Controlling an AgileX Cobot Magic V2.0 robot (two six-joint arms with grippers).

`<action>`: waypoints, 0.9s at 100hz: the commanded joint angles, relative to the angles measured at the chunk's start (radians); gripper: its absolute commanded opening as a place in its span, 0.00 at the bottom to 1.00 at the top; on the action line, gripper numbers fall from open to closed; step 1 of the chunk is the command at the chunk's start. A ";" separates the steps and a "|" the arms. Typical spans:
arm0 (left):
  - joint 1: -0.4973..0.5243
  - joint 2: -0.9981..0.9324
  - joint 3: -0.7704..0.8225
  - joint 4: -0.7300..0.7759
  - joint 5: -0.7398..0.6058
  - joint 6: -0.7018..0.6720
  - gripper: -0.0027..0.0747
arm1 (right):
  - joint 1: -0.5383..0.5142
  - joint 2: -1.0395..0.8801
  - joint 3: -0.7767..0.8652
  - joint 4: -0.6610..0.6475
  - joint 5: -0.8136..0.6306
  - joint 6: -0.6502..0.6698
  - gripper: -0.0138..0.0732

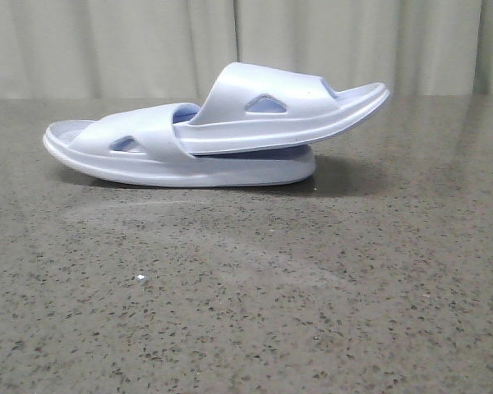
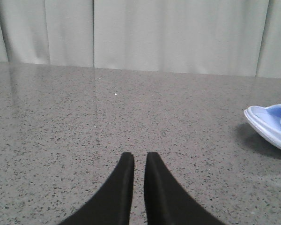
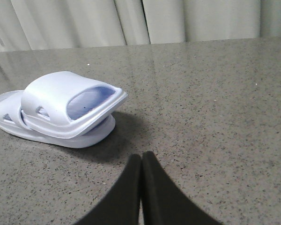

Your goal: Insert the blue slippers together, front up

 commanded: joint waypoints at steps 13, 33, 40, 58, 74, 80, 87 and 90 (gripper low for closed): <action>0.002 -0.027 0.010 -0.010 -0.071 0.001 0.06 | 0.002 0.000 -0.028 0.005 -0.022 -0.005 0.07; 0.002 -0.027 0.010 -0.010 -0.071 0.001 0.05 | 0.002 0.000 -0.028 0.005 -0.022 -0.005 0.07; 0.002 -0.027 0.010 -0.010 -0.071 0.001 0.05 | 0.002 0.000 -0.028 0.005 -0.022 -0.005 0.07; 0.002 -0.027 0.010 -0.010 -0.071 0.001 0.05 | 0.002 -0.002 -0.028 -0.019 -0.040 -0.005 0.07; 0.002 -0.027 0.010 -0.010 -0.071 0.001 0.05 | -0.016 -0.065 0.008 -0.400 -0.142 0.233 0.07; 0.002 -0.027 0.010 -0.010 -0.071 0.001 0.05 | -0.047 -0.099 0.046 -0.629 -0.169 0.475 0.07; 0.002 -0.027 0.010 -0.010 -0.071 0.001 0.05 | -0.102 -0.153 0.111 -0.876 -0.166 0.742 0.07; 0.002 -0.027 0.010 -0.010 -0.071 0.001 0.05 | -0.124 -0.179 0.142 -0.952 -0.161 0.824 0.07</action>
